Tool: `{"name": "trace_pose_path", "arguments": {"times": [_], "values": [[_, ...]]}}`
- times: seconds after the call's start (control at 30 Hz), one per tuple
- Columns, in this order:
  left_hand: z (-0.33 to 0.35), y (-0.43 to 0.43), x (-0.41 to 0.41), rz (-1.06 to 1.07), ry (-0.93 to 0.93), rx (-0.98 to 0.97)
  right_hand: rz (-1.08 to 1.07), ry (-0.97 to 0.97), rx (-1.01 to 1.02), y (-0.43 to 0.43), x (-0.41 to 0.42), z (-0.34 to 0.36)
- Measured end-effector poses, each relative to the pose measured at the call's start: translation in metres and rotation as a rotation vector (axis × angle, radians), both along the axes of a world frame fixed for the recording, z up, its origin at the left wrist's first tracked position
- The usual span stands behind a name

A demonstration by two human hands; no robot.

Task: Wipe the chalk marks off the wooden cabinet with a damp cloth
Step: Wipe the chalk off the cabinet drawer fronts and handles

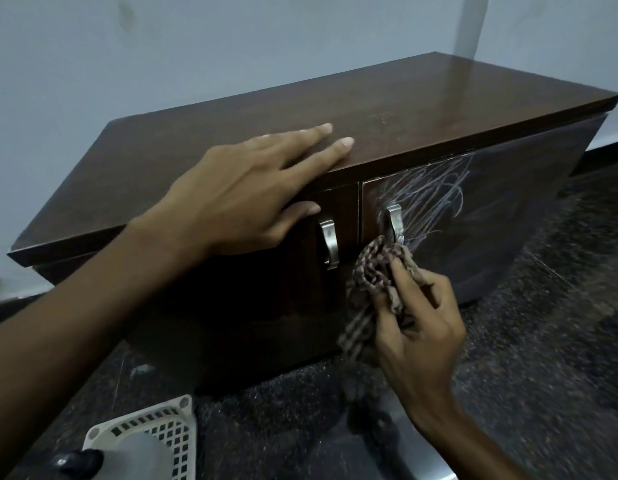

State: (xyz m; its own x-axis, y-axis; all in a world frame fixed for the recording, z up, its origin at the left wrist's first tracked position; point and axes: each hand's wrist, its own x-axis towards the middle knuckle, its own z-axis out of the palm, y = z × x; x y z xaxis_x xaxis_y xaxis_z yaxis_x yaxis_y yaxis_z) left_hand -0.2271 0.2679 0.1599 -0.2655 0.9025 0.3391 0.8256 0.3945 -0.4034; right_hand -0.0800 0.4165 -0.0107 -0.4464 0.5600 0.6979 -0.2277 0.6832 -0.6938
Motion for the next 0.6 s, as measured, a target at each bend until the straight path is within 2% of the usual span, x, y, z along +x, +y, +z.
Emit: {"name": "trace_pose_path", "arguments": {"times": [0.23, 0.4, 0.47, 0.6], "values": [[-0.027, 0.028, 0.013, -0.019, 0.121, 0.088, -0.044, 0.082, 0.123, 0.006, -0.034, 0.054], [-0.040, 0.030, 0.011, -0.039, 0.297, 0.193, -0.054, 0.016, 0.256, 0.011, -0.041, 0.029], [-0.045, 0.031, 0.008, -0.056, 0.376, 0.238, -0.042, -0.040, 0.221, 0.009, -0.037, -0.002], [-0.046, 0.033, 0.005, -0.076, 0.463, 0.266, -0.023, -0.180, -0.077, -0.003, -0.028, -0.062]]}}
